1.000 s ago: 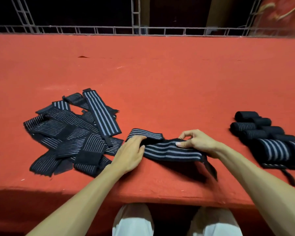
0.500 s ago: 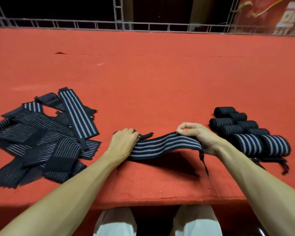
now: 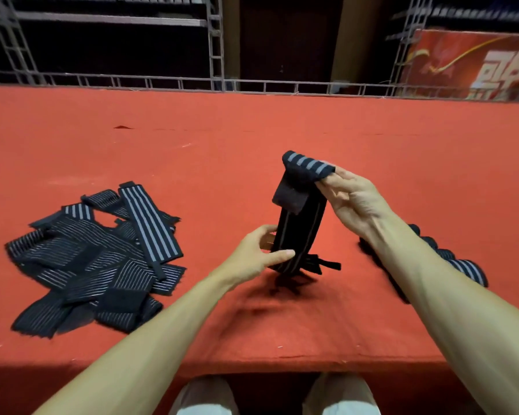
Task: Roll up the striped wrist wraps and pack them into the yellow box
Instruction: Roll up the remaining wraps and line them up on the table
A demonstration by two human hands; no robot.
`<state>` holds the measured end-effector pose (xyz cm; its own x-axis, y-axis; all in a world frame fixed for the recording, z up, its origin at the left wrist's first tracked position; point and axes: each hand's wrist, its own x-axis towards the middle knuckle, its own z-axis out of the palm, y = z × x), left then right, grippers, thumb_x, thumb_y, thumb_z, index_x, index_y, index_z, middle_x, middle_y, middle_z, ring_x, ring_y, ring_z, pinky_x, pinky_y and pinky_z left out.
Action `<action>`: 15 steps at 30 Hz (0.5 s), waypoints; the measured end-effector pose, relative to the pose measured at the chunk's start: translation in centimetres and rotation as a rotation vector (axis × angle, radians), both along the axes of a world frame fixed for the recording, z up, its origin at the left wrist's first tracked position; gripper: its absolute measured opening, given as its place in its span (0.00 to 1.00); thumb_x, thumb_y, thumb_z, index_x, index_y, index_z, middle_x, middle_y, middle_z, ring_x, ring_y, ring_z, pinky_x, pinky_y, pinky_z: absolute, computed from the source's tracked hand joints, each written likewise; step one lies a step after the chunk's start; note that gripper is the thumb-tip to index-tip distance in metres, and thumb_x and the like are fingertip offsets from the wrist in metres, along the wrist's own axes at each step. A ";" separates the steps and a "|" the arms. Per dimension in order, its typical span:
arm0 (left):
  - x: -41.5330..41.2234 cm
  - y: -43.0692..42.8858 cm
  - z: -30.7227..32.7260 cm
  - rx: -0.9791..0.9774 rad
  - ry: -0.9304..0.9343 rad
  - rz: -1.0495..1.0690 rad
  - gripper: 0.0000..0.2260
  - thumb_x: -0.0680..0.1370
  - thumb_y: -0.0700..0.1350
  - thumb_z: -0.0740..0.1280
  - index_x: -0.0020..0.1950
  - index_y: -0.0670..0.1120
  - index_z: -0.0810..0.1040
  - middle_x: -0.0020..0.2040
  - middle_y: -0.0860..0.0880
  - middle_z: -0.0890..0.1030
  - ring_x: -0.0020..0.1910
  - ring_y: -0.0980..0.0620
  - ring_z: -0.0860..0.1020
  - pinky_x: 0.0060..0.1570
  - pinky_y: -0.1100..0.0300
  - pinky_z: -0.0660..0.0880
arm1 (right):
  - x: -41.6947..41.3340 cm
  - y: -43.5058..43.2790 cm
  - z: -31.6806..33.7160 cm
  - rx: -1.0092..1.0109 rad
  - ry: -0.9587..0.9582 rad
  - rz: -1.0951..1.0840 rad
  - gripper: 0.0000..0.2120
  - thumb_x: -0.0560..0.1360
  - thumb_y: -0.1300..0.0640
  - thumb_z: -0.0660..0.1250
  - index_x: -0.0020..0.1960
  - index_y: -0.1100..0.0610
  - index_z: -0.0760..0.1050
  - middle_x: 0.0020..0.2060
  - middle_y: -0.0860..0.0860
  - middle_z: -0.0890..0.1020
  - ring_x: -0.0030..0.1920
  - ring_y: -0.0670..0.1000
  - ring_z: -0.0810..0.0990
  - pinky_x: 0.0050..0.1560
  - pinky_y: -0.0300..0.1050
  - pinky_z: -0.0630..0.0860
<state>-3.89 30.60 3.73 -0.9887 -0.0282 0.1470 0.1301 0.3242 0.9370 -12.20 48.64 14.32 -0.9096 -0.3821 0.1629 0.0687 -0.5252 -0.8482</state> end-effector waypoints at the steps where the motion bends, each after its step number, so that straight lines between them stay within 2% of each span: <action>1: -0.6 0.8 -0.2 -0.030 0.039 0.047 0.14 0.74 0.44 0.74 0.58 0.46 0.78 0.49 0.47 0.84 0.46 0.58 0.80 0.48 0.61 0.76 | 0.1 0.0 0.6 0.074 -0.003 -0.064 0.12 0.72 0.77 0.62 0.50 0.67 0.77 0.39 0.54 0.85 0.43 0.49 0.84 0.46 0.37 0.80; 3: -1.1 1.9 0.3 -0.061 0.090 0.075 0.02 0.77 0.40 0.70 0.49 0.44 0.79 0.41 0.49 0.82 0.39 0.60 0.76 0.43 0.59 0.73 | 0.1 0.1 1.4 0.284 0.024 -0.220 0.12 0.73 0.77 0.61 0.43 0.63 0.78 0.31 0.53 0.83 0.36 0.49 0.82 0.37 0.36 0.79; 5: -1.0 2.4 1.2 -0.079 0.136 0.066 0.02 0.79 0.39 0.66 0.50 0.44 0.78 0.43 0.52 0.80 0.41 0.59 0.75 0.45 0.62 0.72 | -0.2 0.6 2.1 0.426 0.071 -0.359 0.15 0.73 0.75 0.60 0.36 0.59 0.75 0.24 0.50 0.77 0.27 0.47 0.74 0.26 0.36 0.72; 6: -1.0 2.4 1.6 -0.087 0.152 0.067 0.03 0.80 0.39 0.65 0.52 0.44 0.77 0.46 0.52 0.80 0.43 0.59 0.75 0.47 0.64 0.72 | -0.4 0.8 2.5 0.470 0.089 -0.410 0.16 0.73 0.72 0.61 0.32 0.56 0.72 0.21 0.48 0.73 0.23 0.47 0.69 0.22 0.36 0.66; 8: -0.3 2.2 2.6 -0.088 0.162 0.027 0.03 0.81 0.41 0.63 0.53 0.45 0.76 0.48 0.51 0.80 0.45 0.60 0.76 0.49 0.65 0.73 | -0.9 1.1 3.6 0.523 0.118 -0.516 0.21 0.73 0.60 0.69 0.27 0.53 0.63 0.20 0.47 0.64 0.23 0.48 0.60 0.24 0.36 0.55; 9: 0.1 2.0 3.0 -0.079 0.146 -0.011 0.04 0.81 0.43 0.63 0.54 0.45 0.75 0.48 0.49 0.81 0.45 0.60 0.77 0.49 0.63 0.75 | -1.2 1.2 4.1 0.534 0.127 -0.558 0.24 0.73 0.51 0.72 0.26 0.52 0.62 0.23 0.48 0.63 0.24 0.49 0.59 0.26 0.38 0.53; 10: 0.5 1.7 3.1 -0.064 0.116 -0.047 0.05 0.81 0.43 0.64 0.55 0.44 0.75 0.48 0.47 0.81 0.44 0.58 0.78 0.48 0.59 0.76 | -1.3 1.2 4.6 0.524 0.138 -0.592 0.23 0.72 0.45 0.72 0.28 0.53 0.65 0.26 0.50 0.65 0.26 0.49 0.61 0.28 0.41 0.55; 12: 1.3 1.5 3.3 -0.050 0.044 -0.122 0.06 0.80 0.43 0.65 0.56 0.44 0.74 0.43 0.47 0.80 0.37 0.55 0.79 0.38 0.56 0.76 | -1.6 0.9 5.2 0.494 0.156 -0.618 0.18 0.72 0.41 0.70 0.34 0.53 0.72 0.32 0.52 0.72 0.32 0.49 0.69 0.33 0.45 0.63; 13: 1.6 1.4 3.4 -0.061 0.014 -0.150 0.06 0.80 0.43 0.65 0.56 0.44 0.74 0.40 0.48 0.79 0.36 0.54 0.78 0.35 0.56 0.75 | -1.7 0.8 5.4 0.479 0.146 -0.617 0.17 0.72 0.41 0.69 0.34 0.53 0.72 0.33 0.53 0.73 0.34 0.50 0.71 0.36 0.46 0.66; 15: 2.0 1.3 3.5 -0.135 -0.047 -0.196 0.09 0.79 0.44 0.67 0.58 0.45 0.75 0.40 0.49 0.80 0.38 0.53 0.79 0.37 0.56 0.75 | -1.6 0.5 5.9 0.426 0.087 -0.616 0.19 0.75 0.42 0.67 0.33 0.52 0.67 0.35 0.53 0.72 0.36 0.50 0.73 0.37 0.47 0.69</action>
<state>-1.92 31.95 7.23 -0.9793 0.1815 0.0901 0.1600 0.4198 0.8934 -13.76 49.14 20.21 -0.9697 0.1452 0.1962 -0.2082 -0.0724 -0.9754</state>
